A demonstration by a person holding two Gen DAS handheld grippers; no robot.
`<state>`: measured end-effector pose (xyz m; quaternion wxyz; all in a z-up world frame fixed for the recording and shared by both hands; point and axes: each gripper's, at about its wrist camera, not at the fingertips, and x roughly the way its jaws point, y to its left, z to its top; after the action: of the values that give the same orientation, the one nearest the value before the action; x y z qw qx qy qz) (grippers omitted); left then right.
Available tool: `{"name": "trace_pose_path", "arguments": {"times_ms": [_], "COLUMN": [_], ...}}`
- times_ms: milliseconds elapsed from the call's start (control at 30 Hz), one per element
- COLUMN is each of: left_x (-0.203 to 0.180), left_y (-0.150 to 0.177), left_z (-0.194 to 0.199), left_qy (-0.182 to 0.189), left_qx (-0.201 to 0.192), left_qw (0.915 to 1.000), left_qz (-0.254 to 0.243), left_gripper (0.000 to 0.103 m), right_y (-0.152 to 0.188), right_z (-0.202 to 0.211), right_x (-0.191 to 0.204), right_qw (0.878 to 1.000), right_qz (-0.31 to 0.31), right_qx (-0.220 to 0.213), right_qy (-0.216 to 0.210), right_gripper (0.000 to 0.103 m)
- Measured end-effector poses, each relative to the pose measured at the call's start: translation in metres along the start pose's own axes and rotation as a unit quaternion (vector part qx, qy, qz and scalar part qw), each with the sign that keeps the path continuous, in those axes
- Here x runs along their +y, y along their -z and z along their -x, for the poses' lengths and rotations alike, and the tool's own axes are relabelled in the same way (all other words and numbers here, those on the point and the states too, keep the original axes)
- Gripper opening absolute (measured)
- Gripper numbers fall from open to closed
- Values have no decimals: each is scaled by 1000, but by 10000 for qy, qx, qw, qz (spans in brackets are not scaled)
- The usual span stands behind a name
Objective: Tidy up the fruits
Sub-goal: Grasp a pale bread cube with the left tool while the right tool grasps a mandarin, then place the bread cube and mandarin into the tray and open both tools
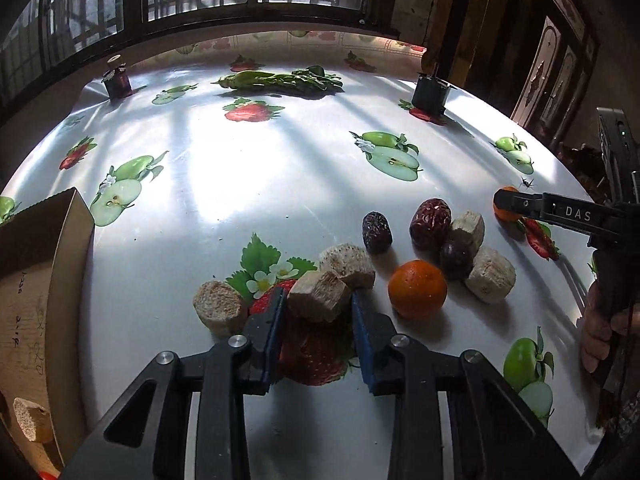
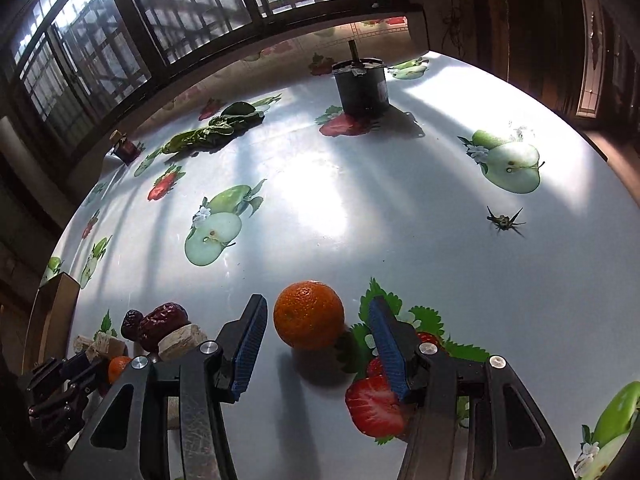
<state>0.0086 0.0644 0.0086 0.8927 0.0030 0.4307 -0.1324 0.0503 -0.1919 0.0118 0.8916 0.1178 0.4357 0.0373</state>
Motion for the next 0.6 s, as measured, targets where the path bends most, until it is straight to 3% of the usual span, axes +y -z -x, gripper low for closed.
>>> {"name": "trace_pose_path", "arguments": {"times_ms": [167, 600], "left_x": [2, 3], "left_y": [1, 3], "left_z": [0, 11], "left_qy": [68, 123], "left_qx": [-22, -133], "left_qw": [10000, 9994], "left_qz": [60, 301], "left_gripper": [31, 30], "right_y": [4, 9], "right_z": [0, 0], "right_x": [8, 13], "right_qw": [9998, 9994], "right_qz": [160, 287], "right_qx": [-52, -143], "right_qy": [44, 158], "right_gripper": [38, 37]}}
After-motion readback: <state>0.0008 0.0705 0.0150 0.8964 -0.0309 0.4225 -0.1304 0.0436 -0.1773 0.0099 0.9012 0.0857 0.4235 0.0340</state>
